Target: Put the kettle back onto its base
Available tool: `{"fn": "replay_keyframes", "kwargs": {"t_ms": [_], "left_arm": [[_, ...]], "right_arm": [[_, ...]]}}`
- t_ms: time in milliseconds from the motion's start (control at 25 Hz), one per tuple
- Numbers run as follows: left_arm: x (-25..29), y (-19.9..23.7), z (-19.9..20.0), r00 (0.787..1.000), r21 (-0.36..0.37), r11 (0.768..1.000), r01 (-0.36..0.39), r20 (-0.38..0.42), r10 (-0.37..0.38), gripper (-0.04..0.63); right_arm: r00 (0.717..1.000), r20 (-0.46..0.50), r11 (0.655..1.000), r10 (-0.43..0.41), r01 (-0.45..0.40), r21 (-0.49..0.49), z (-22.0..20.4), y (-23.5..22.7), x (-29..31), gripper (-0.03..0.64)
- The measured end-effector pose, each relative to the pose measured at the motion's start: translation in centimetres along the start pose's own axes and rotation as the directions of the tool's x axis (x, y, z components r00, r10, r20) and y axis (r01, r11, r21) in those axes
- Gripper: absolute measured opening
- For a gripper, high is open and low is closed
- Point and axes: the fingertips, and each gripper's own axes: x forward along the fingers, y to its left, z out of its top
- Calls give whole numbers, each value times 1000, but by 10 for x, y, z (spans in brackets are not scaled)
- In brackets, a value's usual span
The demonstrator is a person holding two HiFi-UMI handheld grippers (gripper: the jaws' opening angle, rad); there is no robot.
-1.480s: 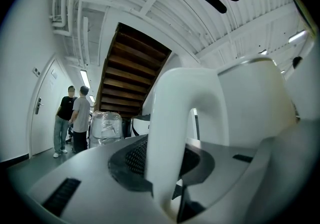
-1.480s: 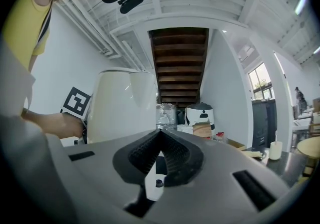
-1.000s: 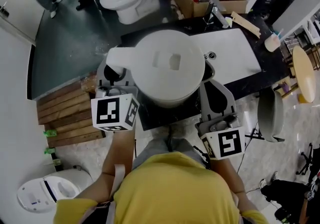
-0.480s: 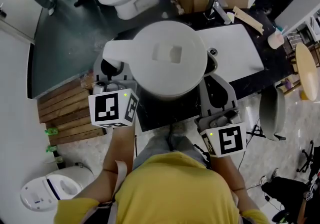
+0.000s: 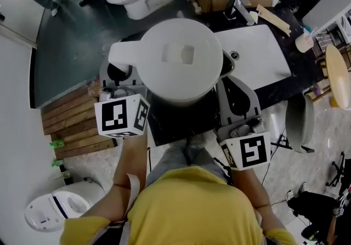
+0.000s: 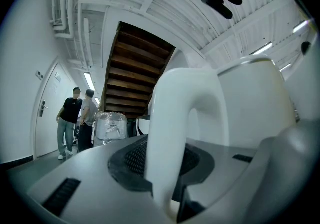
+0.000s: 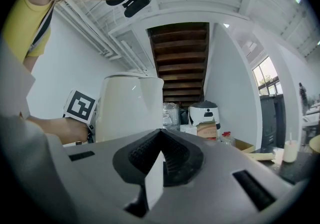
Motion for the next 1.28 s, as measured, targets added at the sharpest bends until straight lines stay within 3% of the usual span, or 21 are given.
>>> {"fn": "replay_keyframes", "kwargs": {"t_ms": [1280], "left_arm": [[48,-3,-72,998,-7,999,33,-55,-34,99]], "right_arm": [[994,-111,1000,-22,21,-8,-51,-23,36,15]]}}
